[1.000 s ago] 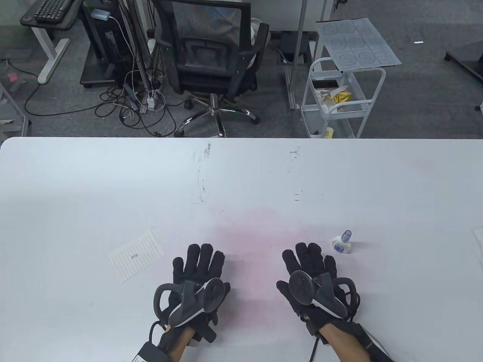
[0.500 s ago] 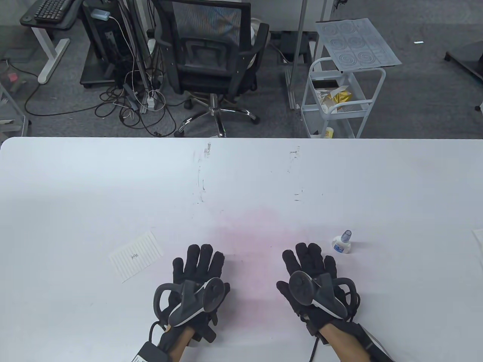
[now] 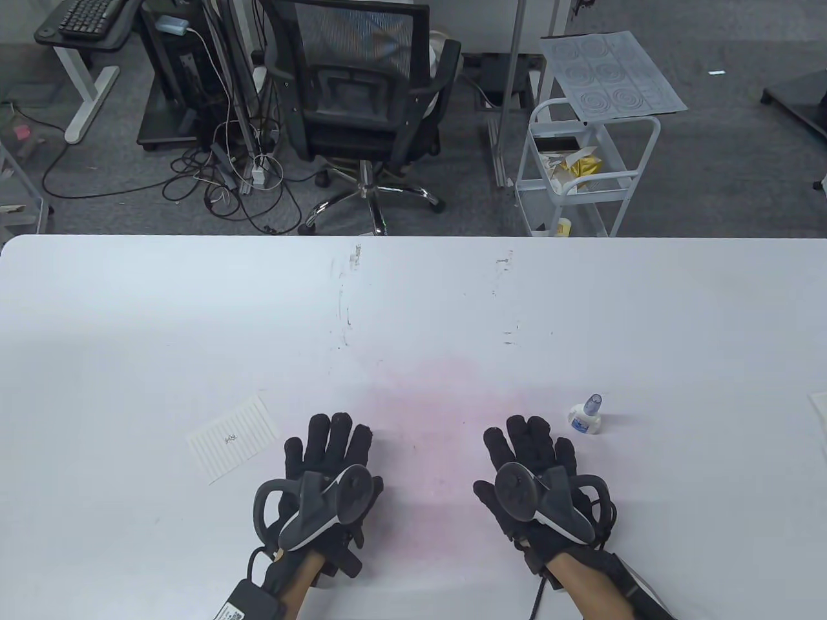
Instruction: Brush correction fluid to cover black text
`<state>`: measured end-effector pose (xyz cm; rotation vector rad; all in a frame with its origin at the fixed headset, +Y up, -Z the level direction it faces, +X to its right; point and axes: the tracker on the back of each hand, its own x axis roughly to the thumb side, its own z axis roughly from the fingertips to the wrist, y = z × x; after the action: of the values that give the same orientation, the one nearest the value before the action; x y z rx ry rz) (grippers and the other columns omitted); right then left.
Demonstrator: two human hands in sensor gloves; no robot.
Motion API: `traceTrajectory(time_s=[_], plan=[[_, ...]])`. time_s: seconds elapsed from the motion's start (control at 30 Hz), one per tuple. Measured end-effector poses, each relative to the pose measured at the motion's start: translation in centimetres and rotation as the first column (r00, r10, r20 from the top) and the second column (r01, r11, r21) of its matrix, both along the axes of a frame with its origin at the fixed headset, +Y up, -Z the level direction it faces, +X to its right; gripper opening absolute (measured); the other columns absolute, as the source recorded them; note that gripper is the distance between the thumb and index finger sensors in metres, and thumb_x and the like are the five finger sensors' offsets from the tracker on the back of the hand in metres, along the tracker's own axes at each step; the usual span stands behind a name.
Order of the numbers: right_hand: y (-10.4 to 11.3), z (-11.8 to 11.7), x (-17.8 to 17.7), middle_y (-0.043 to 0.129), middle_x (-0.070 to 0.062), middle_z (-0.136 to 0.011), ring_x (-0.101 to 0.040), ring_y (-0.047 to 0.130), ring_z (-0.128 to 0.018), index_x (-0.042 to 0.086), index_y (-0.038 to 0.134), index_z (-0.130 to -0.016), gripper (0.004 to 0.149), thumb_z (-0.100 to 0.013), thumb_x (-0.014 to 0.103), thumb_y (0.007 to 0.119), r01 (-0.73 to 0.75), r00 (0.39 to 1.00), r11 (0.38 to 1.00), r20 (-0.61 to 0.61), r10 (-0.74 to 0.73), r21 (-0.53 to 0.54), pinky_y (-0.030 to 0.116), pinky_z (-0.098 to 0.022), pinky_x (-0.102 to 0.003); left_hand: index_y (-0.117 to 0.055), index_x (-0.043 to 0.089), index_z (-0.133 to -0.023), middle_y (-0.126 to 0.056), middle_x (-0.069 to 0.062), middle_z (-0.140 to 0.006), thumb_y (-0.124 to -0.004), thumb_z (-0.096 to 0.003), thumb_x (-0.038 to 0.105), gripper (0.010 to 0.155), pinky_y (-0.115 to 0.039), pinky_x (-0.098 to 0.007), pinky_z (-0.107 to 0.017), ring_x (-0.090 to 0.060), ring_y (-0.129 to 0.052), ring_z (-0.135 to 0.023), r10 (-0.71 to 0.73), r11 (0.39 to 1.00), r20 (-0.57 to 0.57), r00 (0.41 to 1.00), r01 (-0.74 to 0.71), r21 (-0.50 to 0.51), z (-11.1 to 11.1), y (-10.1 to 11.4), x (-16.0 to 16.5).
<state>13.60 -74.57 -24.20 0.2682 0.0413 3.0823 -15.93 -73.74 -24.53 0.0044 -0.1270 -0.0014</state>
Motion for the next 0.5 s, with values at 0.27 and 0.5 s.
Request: traceTrajectory(time_s=[0.27, 0.5], plan=[[0.0, -0.2, 0.0, 0.017, -0.001, -0.110, -0.039, 0.019, -0.104, 0.035, 0.027, -0.104, 0.076, -0.042, 0.068, 0.057, 0.001, 1.000, 1.000, -0.004, -0.001, -0.011, 0.031, -0.069, -0.067, -0.043, 0.039, -0.108, -0.032, 0.001, -0.120, -0.062, -0.0410, 0.066, 0.075, -0.041, -0.062, -0.079, -0.032, -0.036, -0.115, 0.131, 0.991, -0.259, 0.957, -0.131, 0.020, -1.9, 2.5, -7.9], [-0.1, -0.3, 0.0, 0.016, -0.001, -0.110, -0.039, 0.018, -0.104, 0.035, 0.026, -0.104, 0.076, -0.043, 0.068, 0.056, -0.003, 1.000, 1.000, -0.001, 0.003, -0.031, 0.031, -0.069, -0.067, -0.043, 0.039, -0.109, -0.031, 0.001, -0.121, -0.064, -0.0415, 0.066, 0.075, -0.040, -0.062, -0.079, -0.032, -0.034, -0.116, 0.328, 0.941, -0.473, 0.818, -0.327, 0.088, -1.9, 3.0, -15.5]])
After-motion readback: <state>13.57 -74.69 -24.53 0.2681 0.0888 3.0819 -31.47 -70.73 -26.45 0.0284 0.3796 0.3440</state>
